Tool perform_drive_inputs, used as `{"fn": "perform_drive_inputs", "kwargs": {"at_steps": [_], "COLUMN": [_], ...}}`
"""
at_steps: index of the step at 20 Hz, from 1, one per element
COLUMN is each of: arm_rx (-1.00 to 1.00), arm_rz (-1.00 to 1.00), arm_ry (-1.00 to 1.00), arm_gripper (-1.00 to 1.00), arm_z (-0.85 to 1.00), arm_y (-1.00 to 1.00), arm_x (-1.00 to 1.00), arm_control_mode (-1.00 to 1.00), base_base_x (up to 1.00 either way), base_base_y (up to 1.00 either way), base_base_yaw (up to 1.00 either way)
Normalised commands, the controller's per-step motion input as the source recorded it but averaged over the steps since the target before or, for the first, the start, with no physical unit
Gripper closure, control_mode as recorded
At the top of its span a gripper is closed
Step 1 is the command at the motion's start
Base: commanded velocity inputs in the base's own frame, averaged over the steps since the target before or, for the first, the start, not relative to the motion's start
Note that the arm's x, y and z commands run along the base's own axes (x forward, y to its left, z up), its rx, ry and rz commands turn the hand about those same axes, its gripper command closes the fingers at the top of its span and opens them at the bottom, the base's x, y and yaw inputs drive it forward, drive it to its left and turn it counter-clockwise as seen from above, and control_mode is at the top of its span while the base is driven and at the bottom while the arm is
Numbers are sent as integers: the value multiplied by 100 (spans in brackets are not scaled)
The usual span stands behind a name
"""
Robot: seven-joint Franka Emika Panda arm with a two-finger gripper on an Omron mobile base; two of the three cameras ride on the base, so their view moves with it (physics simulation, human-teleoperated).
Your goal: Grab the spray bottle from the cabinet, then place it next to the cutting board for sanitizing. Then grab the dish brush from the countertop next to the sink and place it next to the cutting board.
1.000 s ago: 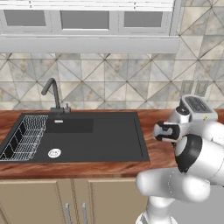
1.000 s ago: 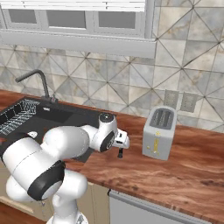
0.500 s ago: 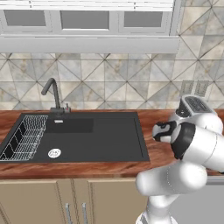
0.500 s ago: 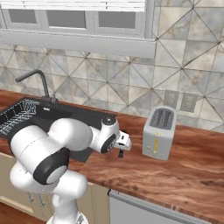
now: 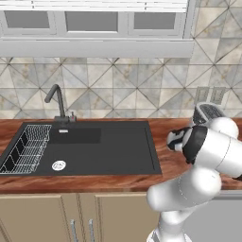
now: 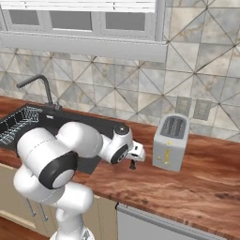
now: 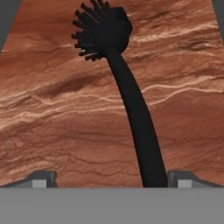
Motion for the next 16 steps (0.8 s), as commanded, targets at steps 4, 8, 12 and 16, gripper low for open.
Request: {"fn": "perform_drive_inputs", "kwargs": {"at_steps": [4, 8, 12, 16], "arm_rx": [0, 0, -4, -4], "arm_rz": [0, 0, 0, 3], "arm_ry": [0, 0, 0, 0], "arm_gripper": [-100, -100, -100, 100], "arm_z": [-15, -17, -60, -91], "arm_y": [-14, -16, -1, 10], "arm_x": [0, 0, 8, 22], "arm_control_mode": [-100, -100, -100, -100], "base_base_x": [0, 0, 0, 0], "base_base_y": [0, 0, 0, 0], "base_base_yaw": [0, 0, 0, 0]}}
